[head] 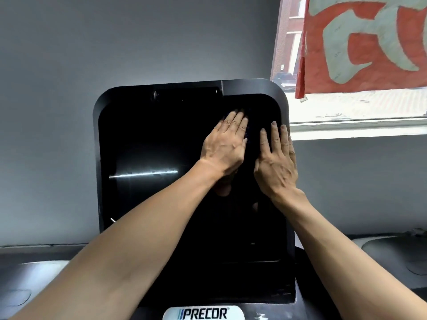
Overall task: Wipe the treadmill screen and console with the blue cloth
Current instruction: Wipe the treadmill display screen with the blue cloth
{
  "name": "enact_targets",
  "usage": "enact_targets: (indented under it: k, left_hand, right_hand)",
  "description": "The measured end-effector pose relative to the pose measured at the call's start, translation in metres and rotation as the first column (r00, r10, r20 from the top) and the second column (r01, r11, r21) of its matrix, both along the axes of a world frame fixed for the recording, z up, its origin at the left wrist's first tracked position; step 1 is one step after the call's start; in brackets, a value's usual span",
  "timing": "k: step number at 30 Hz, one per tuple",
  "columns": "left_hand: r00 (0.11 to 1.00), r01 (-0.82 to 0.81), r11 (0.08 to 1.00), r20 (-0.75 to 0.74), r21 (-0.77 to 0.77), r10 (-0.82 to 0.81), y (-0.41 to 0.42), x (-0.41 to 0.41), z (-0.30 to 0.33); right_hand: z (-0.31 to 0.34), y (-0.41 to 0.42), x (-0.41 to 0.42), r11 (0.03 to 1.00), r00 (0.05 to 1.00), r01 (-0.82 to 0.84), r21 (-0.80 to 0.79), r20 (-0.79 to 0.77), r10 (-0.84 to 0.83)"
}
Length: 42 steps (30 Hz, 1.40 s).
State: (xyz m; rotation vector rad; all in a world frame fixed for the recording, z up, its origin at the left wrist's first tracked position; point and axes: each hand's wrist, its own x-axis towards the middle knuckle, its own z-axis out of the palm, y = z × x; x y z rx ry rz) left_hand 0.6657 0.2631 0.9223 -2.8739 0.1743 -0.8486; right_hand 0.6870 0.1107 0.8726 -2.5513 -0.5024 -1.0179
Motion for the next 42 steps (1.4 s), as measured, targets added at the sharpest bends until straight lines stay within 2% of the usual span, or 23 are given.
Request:
enact_targets:
  k: [4, 8, 12, 19, 25, 30, 35, 42]
  left_hand:
    - [0.999, -0.044, 0.999, 0.024, 0.009, 0.043, 0.035, -0.014, -0.006]
    - [0.994, -0.109, 0.994, 0.019, 0.008, 0.109, 0.072, -0.033, -0.009]
    - [0.980, -0.198, 0.980, 0.030, -0.033, 0.199, 0.111, -0.052, -0.013]
    - [0.942, -0.327, 0.944, 0.069, -0.044, 0.330, 0.181, -0.096, -0.019]
    - [0.897, -0.438, 0.898, 0.048, -0.046, 0.440, 0.219, -0.125, -0.029]
    - [0.907, -0.421, 0.907, 0.034, 0.003, 0.420, 0.224, -0.140, -0.048]
    - [0.922, -0.379, 0.925, 0.086, -0.009, 0.378, 0.208, -0.183, -0.100]
    - [0.975, -0.215, 0.973, -0.037, 0.079, 0.219, 0.193, -0.261, -0.153]
  right_hand:
    - [0.004, 0.013, -0.008, 0.999, 0.999, 0.021, -0.028, -0.027, -0.022]
    - [0.010, 0.036, -0.018, 0.991, 0.998, -0.055, -0.120, 0.006, 0.056]
    - [0.005, 0.068, -0.027, 0.990, 0.995, -0.094, -0.103, -0.048, 0.090]
    - [-0.003, 0.108, -0.038, 0.999, 0.996, -0.008, -0.035, -0.090, 0.004]
    - [-0.009, 0.141, -0.060, 0.996, 0.992, -0.084, -0.037, -0.095, 0.080]
    - [-0.021, 0.164, -0.084, 0.990, 0.986, -0.128, -0.061, -0.113, 0.120]
    - [-0.037, 0.176, -0.110, 0.982, 0.981, -0.163, -0.092, -0.123, 0.152]
    - [-0.056, 0.193, -0.151, 0.933, 0.935, -0.332, -0.139, -0.177, 0.306]
